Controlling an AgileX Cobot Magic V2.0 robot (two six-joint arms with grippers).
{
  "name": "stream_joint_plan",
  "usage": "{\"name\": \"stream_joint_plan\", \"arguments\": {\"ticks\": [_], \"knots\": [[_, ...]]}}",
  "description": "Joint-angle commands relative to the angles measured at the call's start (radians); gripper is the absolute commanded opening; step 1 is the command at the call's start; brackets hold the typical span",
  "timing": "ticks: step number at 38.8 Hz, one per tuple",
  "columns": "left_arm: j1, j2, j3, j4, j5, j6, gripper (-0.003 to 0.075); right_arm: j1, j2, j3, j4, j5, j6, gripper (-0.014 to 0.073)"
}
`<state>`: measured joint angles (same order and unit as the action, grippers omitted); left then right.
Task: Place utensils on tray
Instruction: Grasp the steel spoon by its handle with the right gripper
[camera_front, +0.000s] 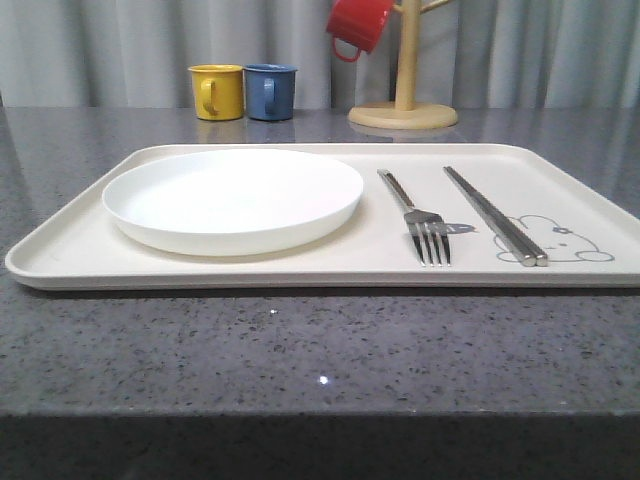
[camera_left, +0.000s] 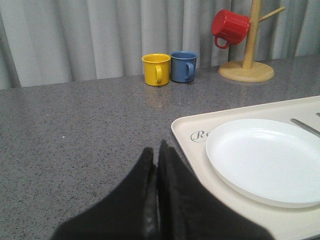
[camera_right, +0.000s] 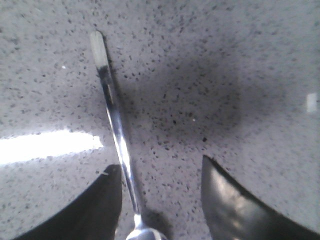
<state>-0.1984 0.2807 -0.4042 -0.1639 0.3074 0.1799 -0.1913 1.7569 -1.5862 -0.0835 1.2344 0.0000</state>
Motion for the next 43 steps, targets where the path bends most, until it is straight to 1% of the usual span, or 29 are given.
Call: {"name": "stream_joint_plan", "arguments": {"ticks": [1, 5, 10, 17, 20, 29, 34, 41, 43], "knots": [[0.0, 0.007, -0.027, -0.01, -0.086, -0.009, -0.0018, -0.01, -0.007, -0.019, 0.013, 0.072, -0.039, 0.0391], [0.0, 0.007, -0.027, -0.01, -0.086, -0.009, -0.0018, -0.01, 0.02, -0.019, 0.029, 0.048, -0.039, 0.0391], [0.0, 0.007, -0.027, -0.01, -0.086, -0.009, -0.0018, -0.01, 0.053, -0.019, 0.083, 0.044, -0.072, 0.0391], [0.0, 0.007, -0.027, -0.01, -0.086, -0.009, -0.0018, -0.008, 0.082, -0.019, 0.096, 0.045, -0.079, 0.0388], [0.0, 0.007, -0.027, -0.01, -0.086, -0.009, -0.0018, -0.008, 0.086, -0.019, 0.097, 0.044, -0.079, 0.0342], [0.0, 0.007, -0.027, -0.01, -0.086, -0.009, -0.0018, -0.008, 0.089, -0.019, 0.104, 0.044, -0.079, 0.0098], [0.0, 0.007, -0.027, -0.01, -0.086, -0.009, -0.0018, -0.008, 0.089, -0.019, 0.104, 0.044, -0.079, 0.0048], [0.0, 0.007, -0.027, -0.01, -0.086, -0.009, -0.0018, -0.008, 0.082, -0.019, 0.105, 0.067, -0.078, -0.0071], [0.0, 0.007, -0.027, -0.01, -0.086, -0.009, -0.0018, -0.008, 0.073, -0.019, 0.105, 0.074, -0.068, -0.0073]]}}
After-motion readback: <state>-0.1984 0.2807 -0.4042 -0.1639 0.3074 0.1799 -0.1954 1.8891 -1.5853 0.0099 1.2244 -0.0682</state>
